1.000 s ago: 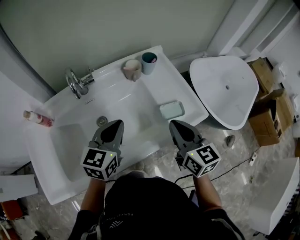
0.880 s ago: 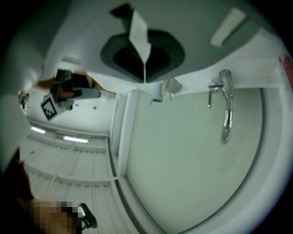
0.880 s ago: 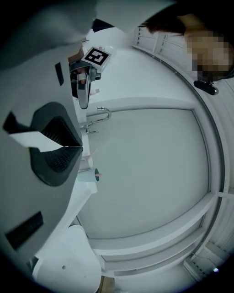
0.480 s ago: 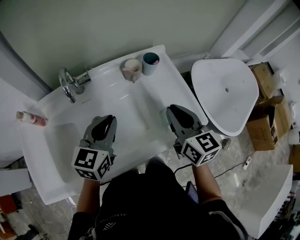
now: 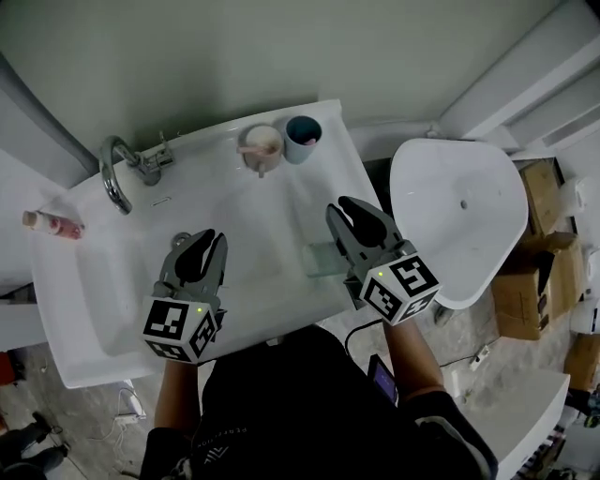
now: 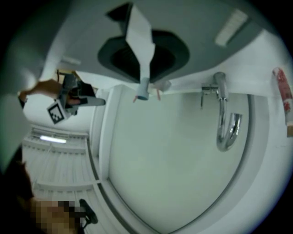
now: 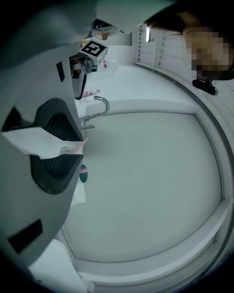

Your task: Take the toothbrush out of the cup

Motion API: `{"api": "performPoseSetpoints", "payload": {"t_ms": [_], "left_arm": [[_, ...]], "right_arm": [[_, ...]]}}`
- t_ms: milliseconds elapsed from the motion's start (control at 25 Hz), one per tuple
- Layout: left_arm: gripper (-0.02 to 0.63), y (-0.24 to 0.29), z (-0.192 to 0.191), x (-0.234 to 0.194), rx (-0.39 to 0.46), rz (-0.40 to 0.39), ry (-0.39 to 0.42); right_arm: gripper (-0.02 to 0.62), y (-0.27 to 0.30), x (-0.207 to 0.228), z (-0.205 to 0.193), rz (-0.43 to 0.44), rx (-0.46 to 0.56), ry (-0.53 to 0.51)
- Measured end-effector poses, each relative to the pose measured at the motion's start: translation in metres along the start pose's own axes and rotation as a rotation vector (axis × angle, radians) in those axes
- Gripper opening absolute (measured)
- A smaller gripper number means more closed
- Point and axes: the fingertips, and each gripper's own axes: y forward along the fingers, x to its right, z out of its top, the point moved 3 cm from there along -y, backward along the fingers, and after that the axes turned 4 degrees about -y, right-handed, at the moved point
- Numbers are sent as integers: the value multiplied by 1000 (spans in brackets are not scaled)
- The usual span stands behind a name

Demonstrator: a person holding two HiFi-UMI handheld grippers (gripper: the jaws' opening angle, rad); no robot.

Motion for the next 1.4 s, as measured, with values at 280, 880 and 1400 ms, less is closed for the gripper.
{"api": "performPoseSetpoints", "payload": {"t_ms": [280, 880, 1400], "left_arm": [[69, 5, 0, -2, 14, 112, -33], [71, -6, -10, -6, 29, 327, -112], [72, -17, -16, -11, 29, 436, -151]], "right_arm": [[81, 30, 26, 6, 85, -9, -40], [99, 100, 65, 3, 160, -44, -135], [101, 145, 69, -15, 193, -119, -217]]}}
